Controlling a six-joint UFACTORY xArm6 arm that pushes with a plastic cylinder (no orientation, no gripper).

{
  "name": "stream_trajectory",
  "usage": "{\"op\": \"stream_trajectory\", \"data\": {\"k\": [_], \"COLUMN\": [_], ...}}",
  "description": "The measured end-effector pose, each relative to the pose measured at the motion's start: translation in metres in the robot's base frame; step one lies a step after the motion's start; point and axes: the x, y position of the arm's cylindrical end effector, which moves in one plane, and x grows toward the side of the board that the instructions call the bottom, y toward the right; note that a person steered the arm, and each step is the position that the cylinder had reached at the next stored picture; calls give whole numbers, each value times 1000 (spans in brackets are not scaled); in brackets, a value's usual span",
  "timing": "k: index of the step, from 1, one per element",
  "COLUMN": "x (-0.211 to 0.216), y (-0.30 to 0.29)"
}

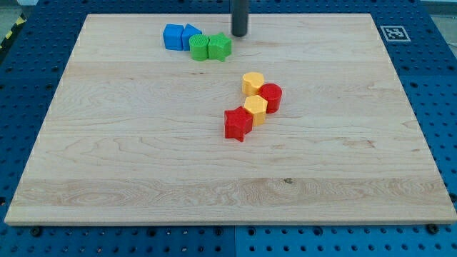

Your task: Separate the blue and green blocks

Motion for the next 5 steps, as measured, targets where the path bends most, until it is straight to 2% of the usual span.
{"op": "stream_trajectory", "data": {"k": [1,3,5], "x": [6,48,69], "y": [-52,-124,-126]}}
